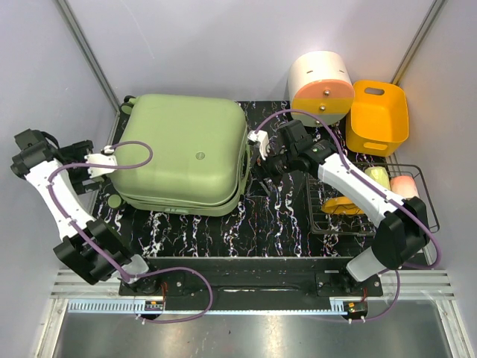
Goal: Open, take out, and arrange the luggage
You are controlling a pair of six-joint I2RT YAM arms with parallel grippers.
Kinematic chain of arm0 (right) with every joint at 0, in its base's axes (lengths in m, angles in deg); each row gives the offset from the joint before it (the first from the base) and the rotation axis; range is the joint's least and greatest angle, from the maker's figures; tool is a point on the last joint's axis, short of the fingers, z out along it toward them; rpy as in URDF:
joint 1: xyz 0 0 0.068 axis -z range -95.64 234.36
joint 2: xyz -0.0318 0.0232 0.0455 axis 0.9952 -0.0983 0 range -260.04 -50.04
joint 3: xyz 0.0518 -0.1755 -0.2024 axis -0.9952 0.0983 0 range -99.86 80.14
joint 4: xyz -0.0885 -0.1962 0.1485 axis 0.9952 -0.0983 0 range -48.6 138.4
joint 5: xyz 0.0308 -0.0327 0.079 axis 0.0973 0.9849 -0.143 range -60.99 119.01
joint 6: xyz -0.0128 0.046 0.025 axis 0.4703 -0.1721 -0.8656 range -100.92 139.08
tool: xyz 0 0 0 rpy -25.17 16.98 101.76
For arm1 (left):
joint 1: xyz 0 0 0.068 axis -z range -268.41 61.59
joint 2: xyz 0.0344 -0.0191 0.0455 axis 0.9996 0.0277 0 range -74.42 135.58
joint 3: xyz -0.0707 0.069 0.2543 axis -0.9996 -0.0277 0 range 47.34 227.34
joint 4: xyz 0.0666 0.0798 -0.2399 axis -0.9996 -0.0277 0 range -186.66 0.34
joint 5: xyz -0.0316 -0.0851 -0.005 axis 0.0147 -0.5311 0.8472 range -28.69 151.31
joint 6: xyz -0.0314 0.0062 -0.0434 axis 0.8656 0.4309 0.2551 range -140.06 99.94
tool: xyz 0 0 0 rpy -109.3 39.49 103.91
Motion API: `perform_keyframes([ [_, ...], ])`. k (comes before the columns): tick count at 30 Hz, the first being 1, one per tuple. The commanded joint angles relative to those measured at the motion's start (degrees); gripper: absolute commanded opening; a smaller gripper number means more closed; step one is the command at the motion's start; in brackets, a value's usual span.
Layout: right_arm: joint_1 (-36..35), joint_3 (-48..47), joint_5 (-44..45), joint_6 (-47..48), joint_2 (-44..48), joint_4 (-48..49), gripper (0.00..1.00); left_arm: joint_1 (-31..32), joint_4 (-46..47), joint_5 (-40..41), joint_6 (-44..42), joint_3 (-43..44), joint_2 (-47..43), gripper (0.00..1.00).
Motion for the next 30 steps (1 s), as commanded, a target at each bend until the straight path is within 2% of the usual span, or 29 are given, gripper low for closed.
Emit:
perform_keyframes([
  [1, -0.28, -3.94, -0.66, -0.10, -0.58, -0.45, 0.90, 0.10, -4.60, -10.71, -7.54, -0.41, -0.97, 0.93],
  [4, -0.28, -4.56, -0.58, -0.28, -1.02, -0.53, 0.90, 0.89, -4.42, -11.42, -9.47, -1.82, 0.87, 0.94],
  [9, -0.28, -4.83, -0.22, -0.11, -1.20, -0.80, 0.90, 1.51, 1.55, -12.92, -6.58, -3.57, 4.56, 0.91],
  [12, -0.28, -4.31, -0.22, -0.46, -1.03, -0.01, 0.90, 1.60, 3.31, -13.80, -7.10, -5.15, 5.53, 0.85],
  [14, -0.28, -3.60, -0.40, -0.98, -0.76, 1.04, 0.96, 1.60, 4.36, -15.11, -7.63, -6.47, 4.75, 0.79],
  [15, -0.28, -2.90, -0.57, -1.16, -0.33, 2.09, 0.96, 1.69, 4.45, -15.64, -7.54, -7.35, 4.48, 0.69],
  [17, -0.36, -1.93, -1.01, -1.16, 0.20, 2.98, 0.96, 1.69, 3.76, -16.96, -6.84, -7.88, 3.00, 0.56],
  [18, -0.36, -1.06, -1.01, -1.07, 0.99, 3.68, 0.96, 1.77, 3.14, -17.14, -6.67, -8.41, 2.20, 0.43],
  [21, -0.36, 0.70, -0.93, 0.24, 2.75, 5.26, 0.96, 1.43, -0.02, -17.22, -6.05, -7.98, -0.52, 0.25],
  [22, -0.36, 1.14, -0.84, 0.51, 3.28, 5.70, 0.96, 1.16, -0.81, -18.36, -5.35, -7.54, -1.14, 0.13],
  [24, -0.71, 1.67, -0.49, 1.21, 4.07, 6.76, 0.95, 0.98, -2.66, -19.94, -1.49, -5.26, -2.55, 0.00],
  [30, -1.86, -0.69, -0.57, 0.86, 4.42, 7.38, 0.94, 0.72, -3.54, -28.11, 15.37, 5.90, -3.43, 0.00],
])
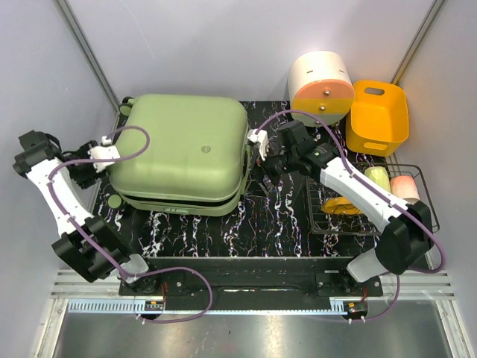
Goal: Open, take out, and arrange the luggage
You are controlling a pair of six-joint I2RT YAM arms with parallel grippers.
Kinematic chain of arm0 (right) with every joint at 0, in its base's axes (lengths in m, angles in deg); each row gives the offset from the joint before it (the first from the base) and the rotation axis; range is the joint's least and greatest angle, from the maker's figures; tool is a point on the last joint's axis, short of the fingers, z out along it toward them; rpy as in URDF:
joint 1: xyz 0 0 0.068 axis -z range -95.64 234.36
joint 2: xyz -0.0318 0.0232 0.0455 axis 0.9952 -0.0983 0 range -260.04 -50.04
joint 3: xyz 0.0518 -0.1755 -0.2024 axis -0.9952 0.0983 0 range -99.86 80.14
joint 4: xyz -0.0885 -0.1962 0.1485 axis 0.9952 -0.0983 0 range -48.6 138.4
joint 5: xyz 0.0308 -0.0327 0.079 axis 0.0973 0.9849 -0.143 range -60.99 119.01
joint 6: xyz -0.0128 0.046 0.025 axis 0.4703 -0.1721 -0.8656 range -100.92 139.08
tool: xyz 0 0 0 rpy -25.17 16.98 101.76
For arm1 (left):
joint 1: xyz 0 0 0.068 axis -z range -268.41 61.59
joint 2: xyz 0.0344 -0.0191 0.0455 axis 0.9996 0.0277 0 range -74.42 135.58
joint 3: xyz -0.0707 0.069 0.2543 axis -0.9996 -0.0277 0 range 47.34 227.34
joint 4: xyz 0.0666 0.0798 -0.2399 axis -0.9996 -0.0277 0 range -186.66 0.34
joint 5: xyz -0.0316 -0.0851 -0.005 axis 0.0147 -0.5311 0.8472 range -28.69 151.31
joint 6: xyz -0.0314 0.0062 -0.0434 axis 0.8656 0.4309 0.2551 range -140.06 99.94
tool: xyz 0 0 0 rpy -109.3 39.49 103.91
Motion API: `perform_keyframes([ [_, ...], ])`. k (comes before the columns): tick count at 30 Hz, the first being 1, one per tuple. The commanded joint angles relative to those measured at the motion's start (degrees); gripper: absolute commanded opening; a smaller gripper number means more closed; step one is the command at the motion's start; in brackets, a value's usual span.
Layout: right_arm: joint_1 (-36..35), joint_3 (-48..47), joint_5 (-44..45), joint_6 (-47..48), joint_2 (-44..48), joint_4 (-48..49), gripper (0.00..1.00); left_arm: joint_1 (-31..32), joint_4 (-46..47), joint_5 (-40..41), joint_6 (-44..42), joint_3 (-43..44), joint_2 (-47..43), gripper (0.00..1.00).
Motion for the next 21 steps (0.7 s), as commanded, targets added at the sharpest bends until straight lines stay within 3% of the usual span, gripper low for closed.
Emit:
perform_keyframes([
  [1, -1.27, -2.84, -0.77, 0.27, 2.63, 3.03, 0.94, 0.15, -1.51, -15.90, 12.35, 10.96, -3.63, 0.00],
  [9, -4.95, -2.06, 1.15, 1.85, 5.53, 7.93, 0.93, 0.15, 10.78, -21.54, 41.70, 21.78, -0.99, 0.00],
  [12, -9.52, 0.48, 11.51, 3.69, 6.32, 16.17, 1.00, 0.15, 17.02, -22.07, 51.02, 22.57, -0.11, 0.00],
  [16, -14.45, -0.38, 25.72, 7.64, 3.61, 25.51, 1.00, 0.24, 24.93, -20.32, 64.44, 23.19, 2.17, 0.00],
  [21, -19.27, -1.96, 39.74, 15.28, -0.17, 40.87, 1.00, 0.33, 29.16, -20.13, 72.65, 25.91, 4.98, 0.00],
])
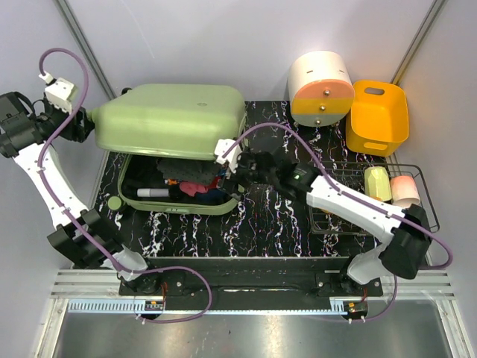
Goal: Open, take out, and arrange the luggage
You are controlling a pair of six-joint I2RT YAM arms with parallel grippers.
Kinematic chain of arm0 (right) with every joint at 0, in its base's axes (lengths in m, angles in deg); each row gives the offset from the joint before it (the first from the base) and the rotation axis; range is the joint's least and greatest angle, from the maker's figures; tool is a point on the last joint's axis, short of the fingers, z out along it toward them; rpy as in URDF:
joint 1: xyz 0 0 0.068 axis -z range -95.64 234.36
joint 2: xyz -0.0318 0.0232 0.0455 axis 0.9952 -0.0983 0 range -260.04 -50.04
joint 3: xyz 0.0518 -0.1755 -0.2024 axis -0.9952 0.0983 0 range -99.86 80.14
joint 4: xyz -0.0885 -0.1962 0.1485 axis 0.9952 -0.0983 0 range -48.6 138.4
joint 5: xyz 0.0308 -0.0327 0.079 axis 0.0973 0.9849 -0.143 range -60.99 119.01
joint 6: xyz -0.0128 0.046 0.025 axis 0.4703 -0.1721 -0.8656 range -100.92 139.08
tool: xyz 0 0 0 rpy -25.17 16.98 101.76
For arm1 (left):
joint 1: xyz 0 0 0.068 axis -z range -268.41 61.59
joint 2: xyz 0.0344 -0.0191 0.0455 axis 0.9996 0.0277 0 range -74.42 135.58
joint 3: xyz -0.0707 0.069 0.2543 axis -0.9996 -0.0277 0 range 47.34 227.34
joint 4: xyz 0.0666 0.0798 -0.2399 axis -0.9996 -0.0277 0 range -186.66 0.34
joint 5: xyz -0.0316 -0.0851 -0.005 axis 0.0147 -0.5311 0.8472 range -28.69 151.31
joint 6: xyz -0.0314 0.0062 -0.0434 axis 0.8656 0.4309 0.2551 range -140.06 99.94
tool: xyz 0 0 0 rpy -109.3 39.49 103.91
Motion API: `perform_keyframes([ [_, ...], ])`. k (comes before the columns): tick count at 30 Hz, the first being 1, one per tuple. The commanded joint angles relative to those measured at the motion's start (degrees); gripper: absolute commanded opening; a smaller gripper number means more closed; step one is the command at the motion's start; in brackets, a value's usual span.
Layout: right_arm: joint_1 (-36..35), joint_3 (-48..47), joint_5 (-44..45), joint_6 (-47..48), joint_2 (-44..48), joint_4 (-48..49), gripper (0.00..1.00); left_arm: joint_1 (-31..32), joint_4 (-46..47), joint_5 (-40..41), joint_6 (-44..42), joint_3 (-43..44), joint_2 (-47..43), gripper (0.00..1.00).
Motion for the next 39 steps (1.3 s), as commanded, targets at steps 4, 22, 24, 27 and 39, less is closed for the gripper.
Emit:
perform_keyframes([
  [4, -5.83, 0.03, 16.15, 24.07, -0.96, 26.62, 1.00, -0.44, 13.11, -6.34, 20.05, 6.72, 0.97, 0.00],
  [22, -13.84, 2.95, 20.71, 73.25, -12.73, 60.30, 0.99, 0.97, 14.00, -6.61, 25.08, 7.61, 2.03, 0.00],
  [24, -13.14, 0.75, 22.11, 74.47, -14.84, 60.02, 0.97, 1.06, 14.00, -6.79, 24.82, 7.43, 1.85, 0.00],
  [27, -11.21, -2.15, 22.64, 76.58, -17.56, 61.96, 0.95, 1.23, 14.00, -6.70, 24.29, 6.21, 1.07, 0.00],
  [39, -3.91, -15.07, 21.33, 75.45, -23.01, 59.41, 0.21, 2.99, 12.76, -5.47, 24.81, 3.92, -1.22, 0.29],
])
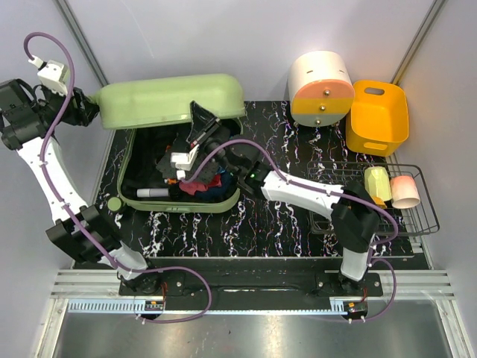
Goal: Open, take out, and arrange the luggage
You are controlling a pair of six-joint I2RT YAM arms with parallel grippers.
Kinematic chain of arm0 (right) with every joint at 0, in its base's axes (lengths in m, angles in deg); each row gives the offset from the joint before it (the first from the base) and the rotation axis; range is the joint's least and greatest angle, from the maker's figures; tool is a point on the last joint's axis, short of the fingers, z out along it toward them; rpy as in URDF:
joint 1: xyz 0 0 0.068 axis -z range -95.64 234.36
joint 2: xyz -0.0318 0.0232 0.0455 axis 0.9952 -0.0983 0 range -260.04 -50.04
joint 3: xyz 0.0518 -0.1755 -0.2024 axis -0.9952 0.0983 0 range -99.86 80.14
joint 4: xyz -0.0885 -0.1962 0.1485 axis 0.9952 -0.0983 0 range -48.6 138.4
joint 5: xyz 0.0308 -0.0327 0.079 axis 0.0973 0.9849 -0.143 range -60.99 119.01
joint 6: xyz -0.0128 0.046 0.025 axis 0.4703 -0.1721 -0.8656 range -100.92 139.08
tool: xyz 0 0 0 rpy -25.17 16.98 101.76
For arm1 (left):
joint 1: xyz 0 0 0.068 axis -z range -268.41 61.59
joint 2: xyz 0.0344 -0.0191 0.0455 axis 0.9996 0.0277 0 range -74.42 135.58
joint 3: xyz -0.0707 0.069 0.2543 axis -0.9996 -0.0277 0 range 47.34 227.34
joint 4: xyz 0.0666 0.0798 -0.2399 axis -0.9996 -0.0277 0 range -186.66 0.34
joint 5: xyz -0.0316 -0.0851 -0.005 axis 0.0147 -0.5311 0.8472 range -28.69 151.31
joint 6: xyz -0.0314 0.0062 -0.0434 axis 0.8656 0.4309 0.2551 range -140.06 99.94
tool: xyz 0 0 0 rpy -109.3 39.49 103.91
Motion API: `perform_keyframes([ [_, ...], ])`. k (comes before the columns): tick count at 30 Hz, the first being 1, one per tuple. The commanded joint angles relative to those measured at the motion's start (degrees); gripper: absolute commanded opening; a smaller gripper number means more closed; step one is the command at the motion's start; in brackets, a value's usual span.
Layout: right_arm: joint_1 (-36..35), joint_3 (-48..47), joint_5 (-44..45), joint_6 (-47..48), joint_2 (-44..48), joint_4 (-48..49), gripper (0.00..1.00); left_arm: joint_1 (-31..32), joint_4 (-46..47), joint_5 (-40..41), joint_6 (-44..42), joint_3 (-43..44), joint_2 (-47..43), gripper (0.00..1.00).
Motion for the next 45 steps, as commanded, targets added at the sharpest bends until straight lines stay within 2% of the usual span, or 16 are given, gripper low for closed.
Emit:
perform_keyframes([
  [1, 2.82, -7.29, 0.43, -0.33, -1.88, 3.92, 0.16, 0.43, 2.84, -4.27, 4.25, -0.02, -4.98, 0.42],
  [2, 3.79, -9.22, 0.43, -0.59, -2.93, 3.83, 0.12, 0.43, 2.41, -4.35, 4.07, -0.11, -5.51, 0.54],
  [3, 4.23, -10.19, 0.43, -0.86, -3.37, 3.48, 0.03, 0.52, 1.71, -4.35, 3.03, 0.15, -5.86, 0.76],
  [5, 5.81, -13.00, 0.34, -1.47, -4.52, 2.61, 0.00, 0.52, -2.68, -4.00, 0.49, 0.77, -7.43, 0.87],
  [6, 6.43, -14.06, 0.78, -2.52, -4.87, 2.16, 0.00, 0.52, -5.31, -4.35, -5.01, 1.81, -8.23, 0.95],
  [8, 7.57, -17.47, 1.48, -3.40, -6.36, 0.24, 0.00, 0.52, -14.79, -4.62, -12.24, 2.18, -11.64, 0.99],
  [11, 10.03, -22.76, 2.54, -5.77, -8.73, -1.61, 0.00, 0.52, -24.82, -5.67, -24.81, -1.68, -18.66, 0.99],
  [13, 11.52, -25.39, 2.98, -7.79, -11.01, -2.23, 0.00, 0.78, -37.23, -8.48, -40.25, -7.12, -22.45, 0.99],
  [15, 12.23, -29.96, 3.68, -9.55, -12.69, -3.38, 0.00, 4.98, -45.55, -5.09, -52.47, -14.38, -27.99, 0.99],
  [18, 13.46, -36.11, 4.12, -11.49, -16.20, -5.04, 0.00, 14.20, -45.94, 1.77, -54.89, -26.33, -34.94, 0.99],
  [23, 15.48, -50.17, 4.12, -13.69, -24.02, -8.55, 0.00, 24.67, -38.75, 8.29, -50.96, -38.59, -37.42, 0.95],
  [28, 16.71, -66.34, 3.95, -15.62, -33.24, -13.13, 0.00, 28.82, -25.92, 14.71, -45.77, -46.68, -33.99, 0.90],
  [36, 18.91, -68.65, -1.32, -14.66, -38.27, -9.71, 0.00, 37.78, -11.15, 23.49, -39.97, -56.69, -29.07, 0.89],
  [39, 19.70, -69.88, -1.94, -14.75, -40.20, -8.65, 0.01, 38.49, -6.06, 26.74, -38.12, -59.77, -27.93, 0.83],
  [43, 20.76, -70.05, -2.64, -14.57, -42.57, -5.93, 0.18, 38.49, -2.96, 28.08, -34.87, -60.40, -25.38, 0.63],
  [45, 21.20, -70.58, -2.73, -14.66, -43.63, -5.14, 0.22, 38.49, -1.47, 28.16, -33.37, -60.40, -25.03, 0.56],
])
